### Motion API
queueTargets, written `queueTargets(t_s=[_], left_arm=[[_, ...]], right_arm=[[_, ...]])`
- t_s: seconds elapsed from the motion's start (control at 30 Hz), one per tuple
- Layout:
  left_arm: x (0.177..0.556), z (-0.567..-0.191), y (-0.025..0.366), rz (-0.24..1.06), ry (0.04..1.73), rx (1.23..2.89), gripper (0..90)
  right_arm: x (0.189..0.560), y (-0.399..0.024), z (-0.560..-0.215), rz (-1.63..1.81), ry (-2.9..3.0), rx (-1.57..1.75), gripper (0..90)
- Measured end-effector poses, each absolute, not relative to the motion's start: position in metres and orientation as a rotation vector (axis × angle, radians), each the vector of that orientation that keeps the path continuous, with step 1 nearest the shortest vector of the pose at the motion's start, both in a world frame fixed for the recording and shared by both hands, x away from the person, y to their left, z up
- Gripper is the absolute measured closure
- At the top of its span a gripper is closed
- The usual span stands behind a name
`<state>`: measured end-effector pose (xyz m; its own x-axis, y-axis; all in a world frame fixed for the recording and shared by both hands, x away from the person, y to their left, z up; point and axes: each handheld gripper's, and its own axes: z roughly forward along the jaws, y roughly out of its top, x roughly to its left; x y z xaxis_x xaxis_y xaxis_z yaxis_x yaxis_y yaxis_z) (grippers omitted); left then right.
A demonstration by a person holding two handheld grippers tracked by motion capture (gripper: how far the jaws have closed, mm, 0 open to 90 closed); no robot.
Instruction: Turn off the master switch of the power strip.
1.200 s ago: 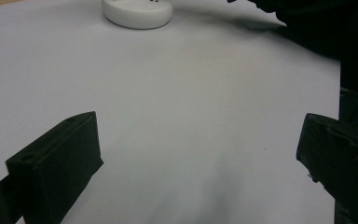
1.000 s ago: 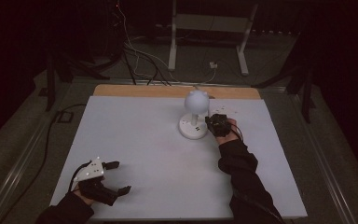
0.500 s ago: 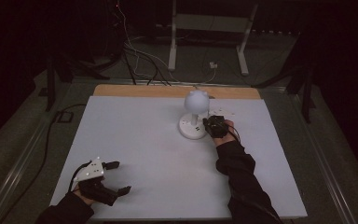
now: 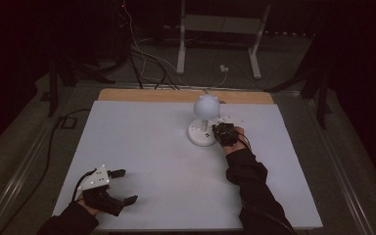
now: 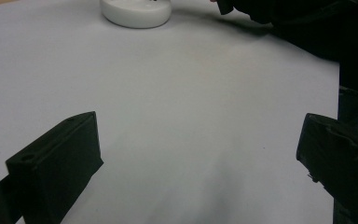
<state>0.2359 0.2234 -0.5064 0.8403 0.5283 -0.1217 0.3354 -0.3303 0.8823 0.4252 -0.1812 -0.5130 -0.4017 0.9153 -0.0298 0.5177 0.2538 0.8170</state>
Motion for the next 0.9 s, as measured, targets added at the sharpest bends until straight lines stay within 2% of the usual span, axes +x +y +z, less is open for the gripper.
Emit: queueTargets(t_s=[0.9], left_arm=[[0.2354,-0.5062,0.2225,0.224,0.638,1.953,0.4]], right_arm=[[0.4255,-0.1744,-0.5112,0.934,2.046,1.253,90.0]])
